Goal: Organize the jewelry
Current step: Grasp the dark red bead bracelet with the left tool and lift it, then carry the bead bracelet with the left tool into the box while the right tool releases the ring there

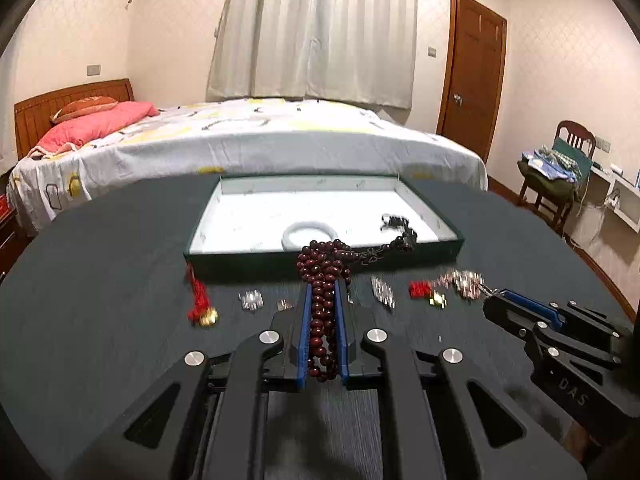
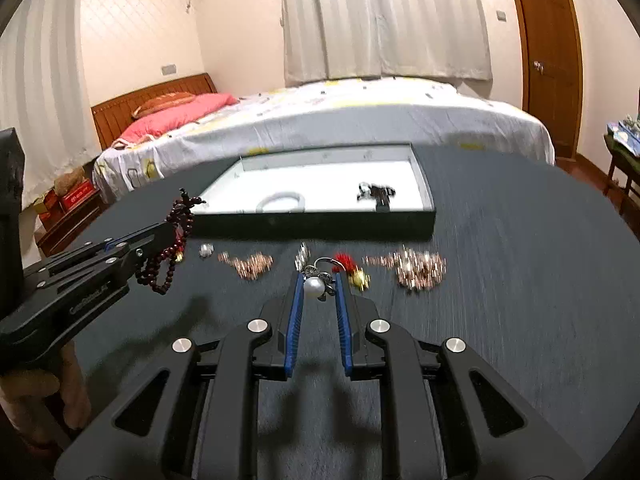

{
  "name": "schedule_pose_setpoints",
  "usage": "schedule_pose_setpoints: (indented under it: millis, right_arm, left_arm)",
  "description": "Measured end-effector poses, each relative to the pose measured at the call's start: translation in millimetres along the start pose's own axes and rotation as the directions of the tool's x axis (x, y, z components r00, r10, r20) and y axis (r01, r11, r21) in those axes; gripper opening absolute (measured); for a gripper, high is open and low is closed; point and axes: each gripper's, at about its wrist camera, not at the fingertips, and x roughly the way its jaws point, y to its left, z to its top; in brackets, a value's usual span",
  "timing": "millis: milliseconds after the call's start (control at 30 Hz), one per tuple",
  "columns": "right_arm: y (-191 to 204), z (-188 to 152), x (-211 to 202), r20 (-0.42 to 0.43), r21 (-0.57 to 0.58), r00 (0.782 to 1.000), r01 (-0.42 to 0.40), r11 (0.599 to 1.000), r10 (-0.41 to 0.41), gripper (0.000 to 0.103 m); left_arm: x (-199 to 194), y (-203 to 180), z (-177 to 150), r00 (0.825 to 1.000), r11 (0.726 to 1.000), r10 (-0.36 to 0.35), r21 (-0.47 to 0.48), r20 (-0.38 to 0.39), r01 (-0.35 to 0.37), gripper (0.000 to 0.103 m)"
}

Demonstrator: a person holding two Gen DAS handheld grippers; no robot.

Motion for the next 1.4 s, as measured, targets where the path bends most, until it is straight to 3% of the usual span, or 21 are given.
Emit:
schedule_pose_setpoints:
  millis: [333,567,733,1000,1300,1400]
  right_arm:
    - [5,55,28,0.069,-0.035,0.997,-0.014,0.999,0.016,0.017]
    - [8,81,72,0.059,-0.058,0.998,-0.015,0.998,0.018,0.017]
    - [6,90,114,0.007,-0.062,1.000,-0.005,0.998,0.005,0.017]
    - [-7,89,169,-0.138,-0.033,0.990,0.005,0.999,-0.009,0.017]
    - [-9,85,194,-0.234,-0.042,0.972,0.014,0.999,-0.024,0.017]
    - [-9,85,196,-0.243,-0.042,0.970,0.015,0.999,-0.024,0.018]
  left_arm:
    - [31,18,33,0.999,1.000,0.017,-0.007,0.035,-0.016,0.012]
    - [76,42,57,1.000,0.998,0.020,-0.057,-0.005,-0.020,0.012]
    - [110,52,62,0.997,0.998,0.025,-0.062,-0.067,-0.029,0.012]
    - [150,68,54,0.979,0.995,0.031,-0.084,-0.201,-0.048,0.012]
    - [169,73,47,0.956,0.993,0.006,-0.115,-0.293,-0.041,0.012]
    - [171,76,47,0.956,0.991,0.000,-0.129,-0.293,-0.040,0.013]
